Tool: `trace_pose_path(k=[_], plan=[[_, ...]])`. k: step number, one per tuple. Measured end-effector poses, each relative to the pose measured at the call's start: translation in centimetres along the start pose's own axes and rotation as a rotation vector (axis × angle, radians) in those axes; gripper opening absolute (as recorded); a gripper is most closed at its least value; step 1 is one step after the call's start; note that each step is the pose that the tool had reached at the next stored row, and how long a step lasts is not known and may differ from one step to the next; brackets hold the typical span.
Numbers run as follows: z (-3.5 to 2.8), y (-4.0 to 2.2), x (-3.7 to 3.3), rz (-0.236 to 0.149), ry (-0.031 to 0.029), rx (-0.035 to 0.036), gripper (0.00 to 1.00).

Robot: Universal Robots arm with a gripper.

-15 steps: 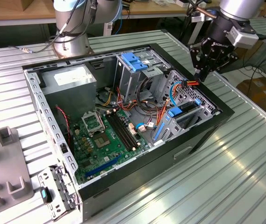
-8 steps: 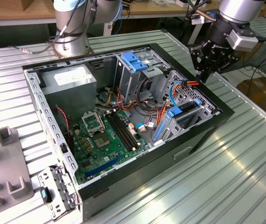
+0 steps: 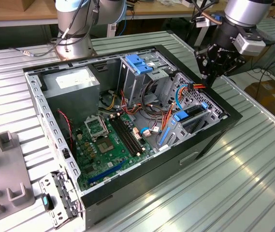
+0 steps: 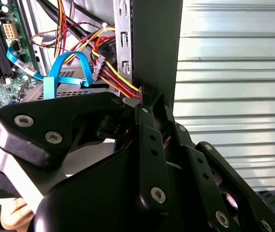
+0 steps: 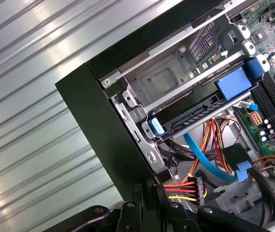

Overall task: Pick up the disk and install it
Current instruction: 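Insert the first disk wire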

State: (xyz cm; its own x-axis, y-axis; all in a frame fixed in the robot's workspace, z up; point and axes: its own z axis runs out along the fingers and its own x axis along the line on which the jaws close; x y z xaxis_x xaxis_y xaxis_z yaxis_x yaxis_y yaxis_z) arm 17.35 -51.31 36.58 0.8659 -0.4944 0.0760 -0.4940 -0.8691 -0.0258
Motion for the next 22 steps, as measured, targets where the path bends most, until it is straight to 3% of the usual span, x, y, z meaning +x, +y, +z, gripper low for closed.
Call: trace_pose_path(k=[14,15,17,19,22], plan=[[0.10,0.26,-0.20,-0.017,0.0032,0.0034,0.25],[0.09,0.27,-0.19,-0.017,0.0034,0.0032,0.17],[0.09,0.28,-0.18,-0.016,0.0032,0.0034,0.17],[-0.36,0.29,-0.14,-0.016,0.0031,0.0035,0.17],[-0.40,0.28,-0.13,-0.016,0.0030,0.0037,0.17]])
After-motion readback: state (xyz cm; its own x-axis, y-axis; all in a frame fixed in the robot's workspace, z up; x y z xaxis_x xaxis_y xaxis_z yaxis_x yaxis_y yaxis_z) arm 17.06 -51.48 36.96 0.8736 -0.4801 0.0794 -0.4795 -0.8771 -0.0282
